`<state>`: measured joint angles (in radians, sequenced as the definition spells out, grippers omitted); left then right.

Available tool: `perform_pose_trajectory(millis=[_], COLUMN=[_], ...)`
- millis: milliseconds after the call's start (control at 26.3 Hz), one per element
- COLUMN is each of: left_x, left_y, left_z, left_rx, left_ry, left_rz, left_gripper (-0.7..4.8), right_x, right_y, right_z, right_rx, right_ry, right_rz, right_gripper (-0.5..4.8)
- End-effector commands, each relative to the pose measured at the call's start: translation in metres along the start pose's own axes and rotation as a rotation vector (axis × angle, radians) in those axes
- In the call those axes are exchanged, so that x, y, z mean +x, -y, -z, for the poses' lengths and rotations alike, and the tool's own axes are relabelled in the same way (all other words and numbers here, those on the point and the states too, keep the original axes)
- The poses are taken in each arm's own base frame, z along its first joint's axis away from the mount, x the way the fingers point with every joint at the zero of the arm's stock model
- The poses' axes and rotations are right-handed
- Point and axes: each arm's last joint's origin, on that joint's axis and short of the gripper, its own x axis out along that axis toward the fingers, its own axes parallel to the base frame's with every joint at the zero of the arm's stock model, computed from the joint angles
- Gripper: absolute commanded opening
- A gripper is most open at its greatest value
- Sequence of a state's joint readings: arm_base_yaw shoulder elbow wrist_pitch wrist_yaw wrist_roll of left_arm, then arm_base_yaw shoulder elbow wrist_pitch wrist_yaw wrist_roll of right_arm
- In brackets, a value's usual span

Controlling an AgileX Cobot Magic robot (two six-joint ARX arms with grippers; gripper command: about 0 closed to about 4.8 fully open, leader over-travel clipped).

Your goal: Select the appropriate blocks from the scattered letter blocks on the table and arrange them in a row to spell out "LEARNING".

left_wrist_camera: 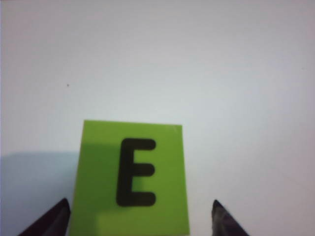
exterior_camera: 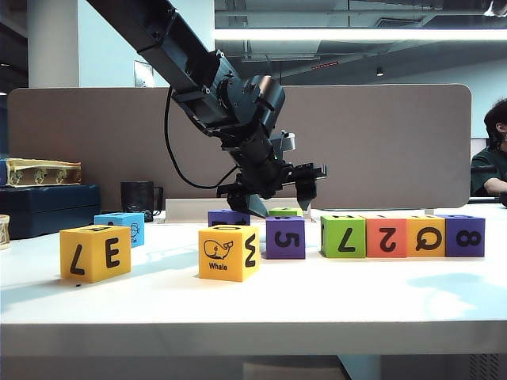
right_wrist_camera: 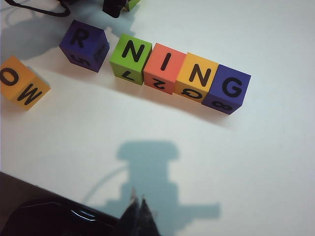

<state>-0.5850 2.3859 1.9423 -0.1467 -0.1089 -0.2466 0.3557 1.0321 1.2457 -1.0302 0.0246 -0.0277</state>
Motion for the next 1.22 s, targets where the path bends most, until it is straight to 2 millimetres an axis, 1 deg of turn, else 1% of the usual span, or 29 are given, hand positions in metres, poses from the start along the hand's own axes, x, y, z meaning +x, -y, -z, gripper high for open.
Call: perform_pose_trajectory(millis=[38, 266, 457, 609, 723, 761, 799, 913, 989, 1104, 1218], left_x=[-0.001, -0.001, -0.001, -0.012, -0.029, -0.042, -0.058, -0.084, -0.101, -0.120, -0.129], left_y=[0.001, 0.001, 0.001, 0.002, 0.005, 0.006, 0.007, 0.007, 0.006, 0.003, -0.002], left_z=[-0.003, -0.003, -0.003, -0.015, -0.032, -0.043, -0.056, -0.070, -0.076, -0.079, -0.076], left_rx=[0.010, 0.010, 0.009, 0.006, 0.002, 0.002, 0.020, 0.021, 0.024, 0.028, 0.033], left_ry=[0.020, 0.019, 0.020, 0.048, 0.092, 0.119, 0.139, 0.129, 0.102, 0.043, -0.035], left_rz=[0.002, 0.001, 0.002, 0.012, 0.024, 0.035, 0.052, 0.046, 0.039, 0.021, -0.003], left_gripper=[3.42, 2.68, 2.68, 2.68, 2.68, 2.68, 2.68, 2.68, 2.68, 2.68, 2.68], right_x=[-0.001, -0.001, -0.001, -0.002, -0.002, -0.002, -0.002, -0.002, -0.002, -0.002, -0.002], right_y=[0.000, 0.000, 0.000, 0.000, 0.000, 0.000, 0.000, 0.000, 0.000, 0.000, 0.000], right_z=[-0.001, -0.001, -0.001, -0.001, -0.001, -0.001, -0.001, -0.001, -0.001, -0.001, -0.001], right_rx=[-0.002, -0.002, -0.002, -0.002, -0.002, -0.002, -0.002, -0.002, -0.002, -0.002, -0.002], right_ry=[0.014, 0.014, 0.014, 0.014, 0.014, 0.015, 0.015, 0.015, 0.015, 0.015, 0.015], right_rz=[-0.002, -0.002, -0.002, -0.002, -0.002, -0.002, -0.002, -0.002, -0.002, -0.002, -0.002], right_gripper=[-0.01, -0.01, -0.01, -0.01, -0.01, -0.01, -0.01, -0.01, -0.01, -0.01, -0.01])
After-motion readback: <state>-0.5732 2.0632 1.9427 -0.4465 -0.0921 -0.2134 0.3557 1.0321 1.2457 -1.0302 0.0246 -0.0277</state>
